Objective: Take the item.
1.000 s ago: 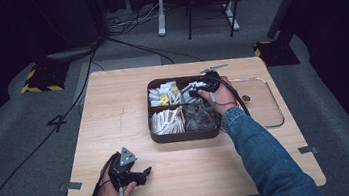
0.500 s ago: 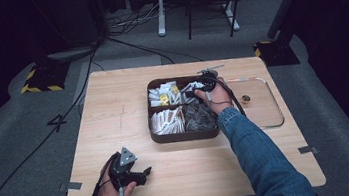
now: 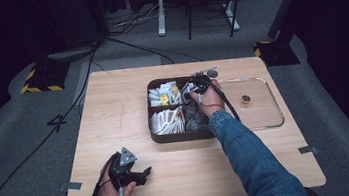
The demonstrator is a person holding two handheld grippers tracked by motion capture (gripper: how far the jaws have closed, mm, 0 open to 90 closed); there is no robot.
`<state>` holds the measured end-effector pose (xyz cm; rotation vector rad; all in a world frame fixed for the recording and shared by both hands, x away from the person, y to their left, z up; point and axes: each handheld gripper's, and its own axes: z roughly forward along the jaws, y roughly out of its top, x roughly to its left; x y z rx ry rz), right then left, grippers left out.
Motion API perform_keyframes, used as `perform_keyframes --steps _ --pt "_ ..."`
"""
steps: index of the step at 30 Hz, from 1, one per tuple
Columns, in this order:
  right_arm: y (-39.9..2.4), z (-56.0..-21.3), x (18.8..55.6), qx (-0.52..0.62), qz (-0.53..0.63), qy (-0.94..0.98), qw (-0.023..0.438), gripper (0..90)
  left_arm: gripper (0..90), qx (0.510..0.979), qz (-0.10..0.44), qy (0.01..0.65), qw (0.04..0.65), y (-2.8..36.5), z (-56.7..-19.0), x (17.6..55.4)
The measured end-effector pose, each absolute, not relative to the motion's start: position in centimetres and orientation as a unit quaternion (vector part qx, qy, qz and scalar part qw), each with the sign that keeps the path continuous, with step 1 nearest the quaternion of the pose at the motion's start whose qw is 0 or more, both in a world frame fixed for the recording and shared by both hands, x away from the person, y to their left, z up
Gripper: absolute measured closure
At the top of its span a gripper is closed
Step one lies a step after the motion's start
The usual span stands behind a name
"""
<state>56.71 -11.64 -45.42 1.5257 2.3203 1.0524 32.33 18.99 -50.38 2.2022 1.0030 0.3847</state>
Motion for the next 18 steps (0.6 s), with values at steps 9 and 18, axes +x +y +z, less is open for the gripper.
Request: perform_keyframes --steps 9,18 --pt "-12.0 -44.1 56.3 0.531 0.376 0.754 0.089 84.3 14.6 0.846 0.148 0.385 0.339 19.0 -50.4 32.3" --pt "-13.5 -42.1 55.3 0.514 0.419 0.744 0.083 84.4 14.5 0.843 0.147 0.388 0.341 18.9 -50.4 32.5"
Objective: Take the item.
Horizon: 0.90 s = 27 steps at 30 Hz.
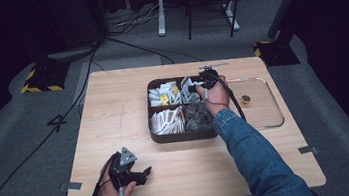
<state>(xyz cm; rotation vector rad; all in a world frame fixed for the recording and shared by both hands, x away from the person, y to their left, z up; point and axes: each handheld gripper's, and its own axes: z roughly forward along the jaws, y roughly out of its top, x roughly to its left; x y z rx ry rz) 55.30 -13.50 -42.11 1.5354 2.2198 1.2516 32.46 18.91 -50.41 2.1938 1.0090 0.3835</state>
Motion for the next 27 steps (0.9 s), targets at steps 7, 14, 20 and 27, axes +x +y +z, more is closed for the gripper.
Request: perform_keyframes --steps 7,14,20,27 --pt "-14.1 -40.6 53.7 0.489 0.441 0.748 0.08 84.3 14.5 0.842 0.148 0.39 0.342 18.8 -50.4 32.6" --pt "-14.6 -39.0 51.1 0.446 0.474 0.758 0.048 84.4 14.5 0.842 0.149 0.39 0.342 18.8 -50.4 32.6" --pt "-15.2 -37.2 47.6 0.407 0.491 0.769 0.04 84.4 14.5 0.842 0.149 0.39 0.342 18.8 -50.4 32.6" --pt "-15.5 -36.3 44.4 0.372 0.49 0.788 0.024 84.4 14.6 0.842 0.148 0.39 0.342 18.8 -50.4 32.6"
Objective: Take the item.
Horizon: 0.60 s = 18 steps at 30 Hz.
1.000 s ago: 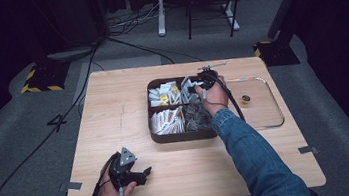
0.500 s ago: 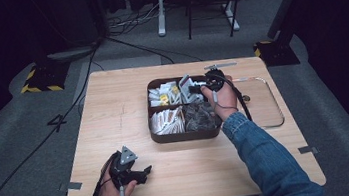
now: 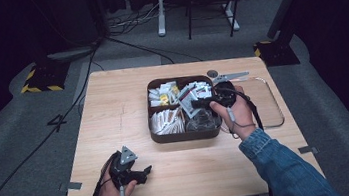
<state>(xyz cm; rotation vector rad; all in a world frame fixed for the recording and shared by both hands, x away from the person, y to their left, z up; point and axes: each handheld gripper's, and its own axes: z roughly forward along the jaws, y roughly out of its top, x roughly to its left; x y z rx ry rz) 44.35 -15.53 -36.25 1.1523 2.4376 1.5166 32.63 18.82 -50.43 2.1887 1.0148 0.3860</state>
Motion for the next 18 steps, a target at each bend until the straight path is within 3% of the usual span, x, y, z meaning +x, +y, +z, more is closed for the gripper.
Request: perform_keyframes --steps 18 --pt "-15.0 -37.0 37.2 0.309 0.469 0.827 0.008 84.4 14.6 0.842 0.149 0.39 0.342 18.8 -50.4 32.6"
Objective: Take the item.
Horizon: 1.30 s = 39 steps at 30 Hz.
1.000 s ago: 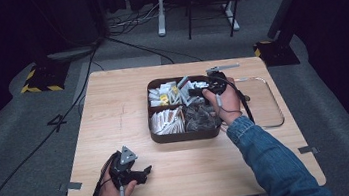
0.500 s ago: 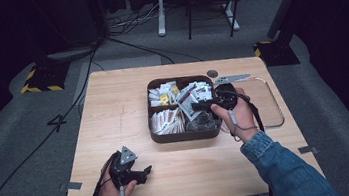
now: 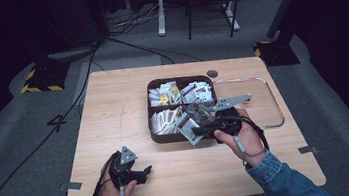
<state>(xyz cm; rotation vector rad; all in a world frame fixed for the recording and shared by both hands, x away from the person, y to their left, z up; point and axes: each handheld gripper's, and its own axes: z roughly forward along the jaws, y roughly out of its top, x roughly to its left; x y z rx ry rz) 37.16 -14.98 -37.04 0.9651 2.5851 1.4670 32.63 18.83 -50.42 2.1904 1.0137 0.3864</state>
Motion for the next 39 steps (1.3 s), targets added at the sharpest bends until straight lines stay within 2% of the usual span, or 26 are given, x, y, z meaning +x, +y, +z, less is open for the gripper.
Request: perform_keyframes --steps 14,25,39 --pt "-15.3 -39.9 33.5 0.304 0.455 0.837 -0.002 84.4 14.6 0.842 0.148 0.39 0.342 18.8 -50.4 32.6" --pt "-14.5 -42.1 32.9 0.305 0.419 0.855 0.005 84.4 14.6 0.842 0.149 0.39 0.342 18.8 -50.4 32.6" --pt "-13.4 -45.2 32.9 0.312 0.371 0.875 -0.019 84.3 14.6 0.842 0.148 0.39 0.341 18.8 -50.4 32.6"
